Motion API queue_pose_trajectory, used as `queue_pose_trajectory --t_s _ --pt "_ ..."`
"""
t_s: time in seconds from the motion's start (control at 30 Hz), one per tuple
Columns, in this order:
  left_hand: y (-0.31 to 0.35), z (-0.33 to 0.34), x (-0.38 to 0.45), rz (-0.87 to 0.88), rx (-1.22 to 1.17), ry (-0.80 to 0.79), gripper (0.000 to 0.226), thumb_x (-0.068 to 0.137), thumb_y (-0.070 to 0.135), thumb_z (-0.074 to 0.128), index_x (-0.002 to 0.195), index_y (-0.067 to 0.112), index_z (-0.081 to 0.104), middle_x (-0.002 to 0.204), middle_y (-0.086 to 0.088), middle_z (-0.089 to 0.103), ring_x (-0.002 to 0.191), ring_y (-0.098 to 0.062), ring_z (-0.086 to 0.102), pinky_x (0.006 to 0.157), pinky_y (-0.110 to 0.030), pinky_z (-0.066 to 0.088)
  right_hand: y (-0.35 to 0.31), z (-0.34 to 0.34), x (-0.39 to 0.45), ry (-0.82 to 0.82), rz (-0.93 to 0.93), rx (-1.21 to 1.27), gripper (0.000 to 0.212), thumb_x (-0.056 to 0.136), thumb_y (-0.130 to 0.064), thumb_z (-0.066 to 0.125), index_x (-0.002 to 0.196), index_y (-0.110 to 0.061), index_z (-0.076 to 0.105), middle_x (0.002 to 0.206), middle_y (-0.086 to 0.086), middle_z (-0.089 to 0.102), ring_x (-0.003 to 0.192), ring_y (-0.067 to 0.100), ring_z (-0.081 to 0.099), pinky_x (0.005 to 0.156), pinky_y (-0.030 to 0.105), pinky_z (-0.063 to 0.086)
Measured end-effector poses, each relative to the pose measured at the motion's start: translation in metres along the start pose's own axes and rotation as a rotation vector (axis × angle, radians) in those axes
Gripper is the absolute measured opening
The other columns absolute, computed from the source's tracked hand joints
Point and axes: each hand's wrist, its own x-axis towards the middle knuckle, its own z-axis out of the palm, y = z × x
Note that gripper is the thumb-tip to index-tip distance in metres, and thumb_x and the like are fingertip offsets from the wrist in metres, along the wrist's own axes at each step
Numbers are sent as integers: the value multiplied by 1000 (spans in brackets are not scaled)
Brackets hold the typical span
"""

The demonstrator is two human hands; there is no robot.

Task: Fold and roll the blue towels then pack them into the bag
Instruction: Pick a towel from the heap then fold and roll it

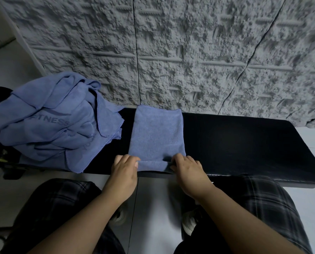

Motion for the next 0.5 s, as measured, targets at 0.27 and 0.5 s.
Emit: queue_pose_trajectory --t_s 0.27,0.5 --pt "6 -1 11 -2 169 148 21 86 28 37 84 18 56 84 -1 56 80 -20 42 66 -38 47 -6 6 3 120 102 -122 5 94 -20 52 96 -16 50 97 2 46 87 22 47 71 32 32" --pt "14 2 8 249 243 185 36 63 2 39 89 27 43 90 9 42 85 -16 42 71 -25 32 -15 12 1 277 -85 -186 26 62 4 60 81 -12 58 80 5 53 68 24 52 56 31 45"
